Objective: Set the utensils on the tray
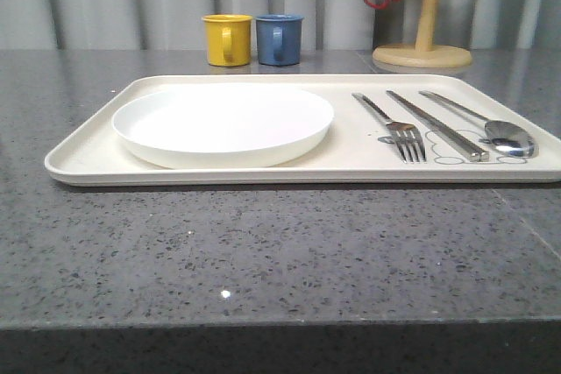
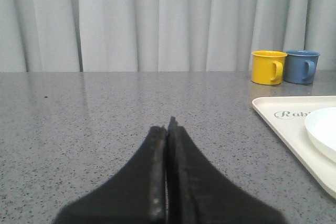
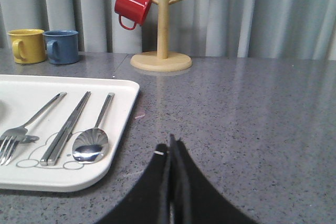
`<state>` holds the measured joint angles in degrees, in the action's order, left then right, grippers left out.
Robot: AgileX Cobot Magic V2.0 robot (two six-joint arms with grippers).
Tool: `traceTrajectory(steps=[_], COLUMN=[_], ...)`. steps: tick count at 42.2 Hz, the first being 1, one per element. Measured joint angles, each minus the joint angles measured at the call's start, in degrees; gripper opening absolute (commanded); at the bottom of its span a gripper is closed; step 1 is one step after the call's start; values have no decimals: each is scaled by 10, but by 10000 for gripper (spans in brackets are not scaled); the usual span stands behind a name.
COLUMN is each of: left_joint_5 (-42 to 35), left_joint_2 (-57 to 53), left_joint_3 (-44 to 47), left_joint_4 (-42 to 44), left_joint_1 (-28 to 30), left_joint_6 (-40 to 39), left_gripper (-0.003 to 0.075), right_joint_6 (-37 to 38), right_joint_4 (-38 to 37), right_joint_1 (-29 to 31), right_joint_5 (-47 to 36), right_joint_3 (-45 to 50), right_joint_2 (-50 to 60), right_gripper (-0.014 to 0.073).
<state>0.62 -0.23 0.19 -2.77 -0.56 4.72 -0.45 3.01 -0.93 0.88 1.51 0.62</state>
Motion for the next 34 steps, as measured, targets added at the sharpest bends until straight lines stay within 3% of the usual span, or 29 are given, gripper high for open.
traceTrajectory(steps=[34], left_joint_5=[0], left_joint_2=[0], left_joint_3=[0], left_joint_4=[0], left_joint_1=[0], left_joint_6=[0], left_gripper=[-20], right_joint_6=[5], right_joint_4=[-12], right_joint_1=[0], right_joint_5=[-4], right_joint_3=[0], right_joint_2=[0], right_gripper=[-67])
